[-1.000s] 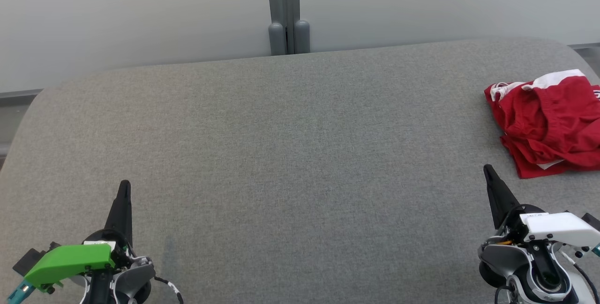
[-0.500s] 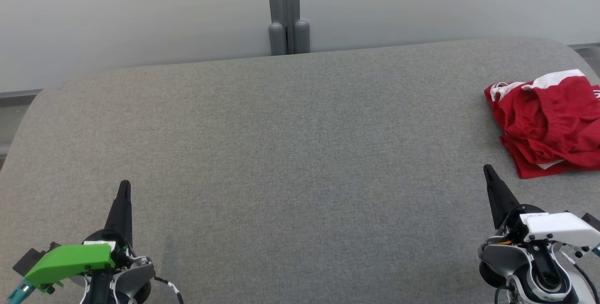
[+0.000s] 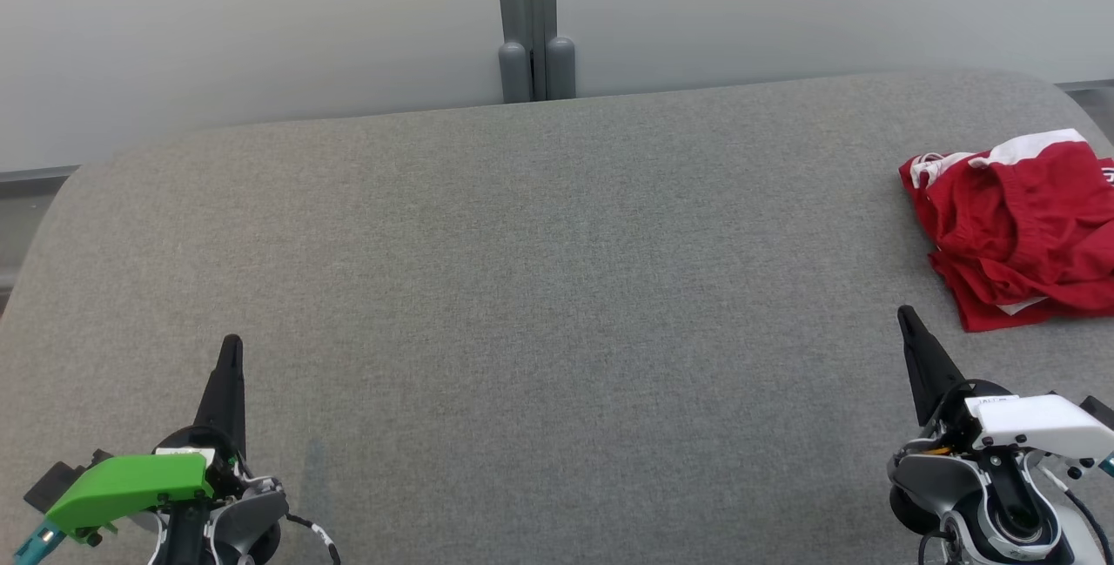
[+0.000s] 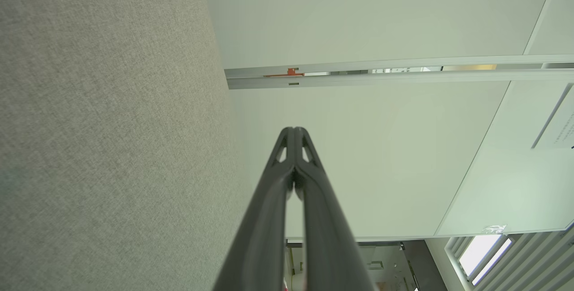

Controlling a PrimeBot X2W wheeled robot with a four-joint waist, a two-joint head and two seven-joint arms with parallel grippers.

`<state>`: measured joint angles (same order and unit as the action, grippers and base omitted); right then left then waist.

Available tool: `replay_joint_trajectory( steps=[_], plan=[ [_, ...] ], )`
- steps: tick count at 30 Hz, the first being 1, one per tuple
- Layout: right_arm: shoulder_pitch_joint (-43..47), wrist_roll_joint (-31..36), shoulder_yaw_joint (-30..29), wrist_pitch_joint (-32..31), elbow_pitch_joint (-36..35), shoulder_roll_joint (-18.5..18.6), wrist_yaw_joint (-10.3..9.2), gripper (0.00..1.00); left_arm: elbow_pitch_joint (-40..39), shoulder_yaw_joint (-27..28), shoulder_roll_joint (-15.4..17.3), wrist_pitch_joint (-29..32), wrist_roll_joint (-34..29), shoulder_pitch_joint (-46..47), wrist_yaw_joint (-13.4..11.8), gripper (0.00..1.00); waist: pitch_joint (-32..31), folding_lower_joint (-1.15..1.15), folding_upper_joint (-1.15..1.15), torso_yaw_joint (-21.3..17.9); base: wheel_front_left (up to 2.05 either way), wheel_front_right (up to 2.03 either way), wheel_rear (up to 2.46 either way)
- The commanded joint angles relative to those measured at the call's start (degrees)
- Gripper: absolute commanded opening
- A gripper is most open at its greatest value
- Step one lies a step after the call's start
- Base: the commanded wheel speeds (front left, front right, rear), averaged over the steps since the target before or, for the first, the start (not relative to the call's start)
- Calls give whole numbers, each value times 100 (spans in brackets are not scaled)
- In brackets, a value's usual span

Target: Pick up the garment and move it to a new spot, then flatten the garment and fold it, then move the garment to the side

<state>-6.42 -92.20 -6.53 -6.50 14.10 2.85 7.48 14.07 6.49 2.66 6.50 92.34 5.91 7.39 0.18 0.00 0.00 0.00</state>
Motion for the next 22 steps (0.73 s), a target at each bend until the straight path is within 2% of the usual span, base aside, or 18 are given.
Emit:
replay_joint_trajectory(
  steps=[1, 22],
  plan=[
    [49, -40, -10, -23, -31, 1, 2, 0, -10, 15, 40, 25, 17, 60, 23, 0, 0, 0, 0, 0, 0, 0, 0],
    [49, -41, -9, -22, -31, 2, 2, 0, -10, 15, 40, 25, 17, 60, 23, 0, 0, 0, 0, 0, 0, 0, 0]
  ],
)
